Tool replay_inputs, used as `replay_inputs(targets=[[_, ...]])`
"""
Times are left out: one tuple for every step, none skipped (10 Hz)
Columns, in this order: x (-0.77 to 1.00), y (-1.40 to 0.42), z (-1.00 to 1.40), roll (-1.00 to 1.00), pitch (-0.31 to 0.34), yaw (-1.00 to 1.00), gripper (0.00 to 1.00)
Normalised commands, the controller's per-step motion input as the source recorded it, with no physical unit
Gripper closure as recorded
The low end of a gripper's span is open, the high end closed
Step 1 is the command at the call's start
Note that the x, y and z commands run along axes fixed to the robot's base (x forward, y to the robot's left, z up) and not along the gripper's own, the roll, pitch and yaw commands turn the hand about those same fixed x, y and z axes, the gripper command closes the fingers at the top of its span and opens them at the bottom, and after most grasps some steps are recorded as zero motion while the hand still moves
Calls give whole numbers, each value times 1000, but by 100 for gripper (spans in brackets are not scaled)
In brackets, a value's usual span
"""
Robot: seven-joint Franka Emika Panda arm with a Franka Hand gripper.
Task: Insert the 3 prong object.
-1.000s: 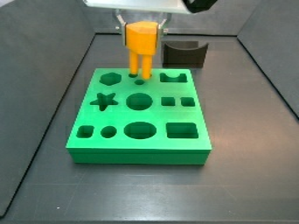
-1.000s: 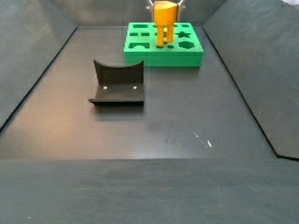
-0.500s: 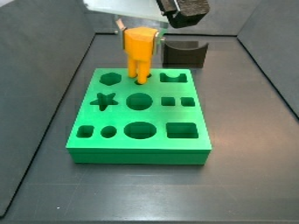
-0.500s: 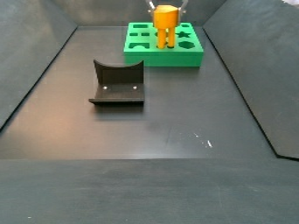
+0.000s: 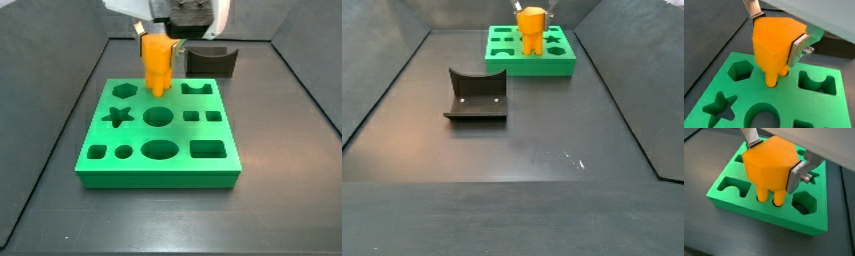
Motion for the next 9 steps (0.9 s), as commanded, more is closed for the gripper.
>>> replay_inputs(targets=[[117, 0, -109, 10, 61, -183, 100], [129, 3, -169, 19, 43, -134, 100], [69, 0, -149, -27, 0, -74, 100], [0, 60, 0, -284, -219, -126, 100], [-80, 160, 0, -366, -436, -14, 100], [-97, 106, -14, -303, -500, -17, 100], [-37, 43, -243, -70, -347, -31, 100], [0, 0, -311, 154, 0, -57, 100], [103, -34, -440, 293, 93, -51, 100]])
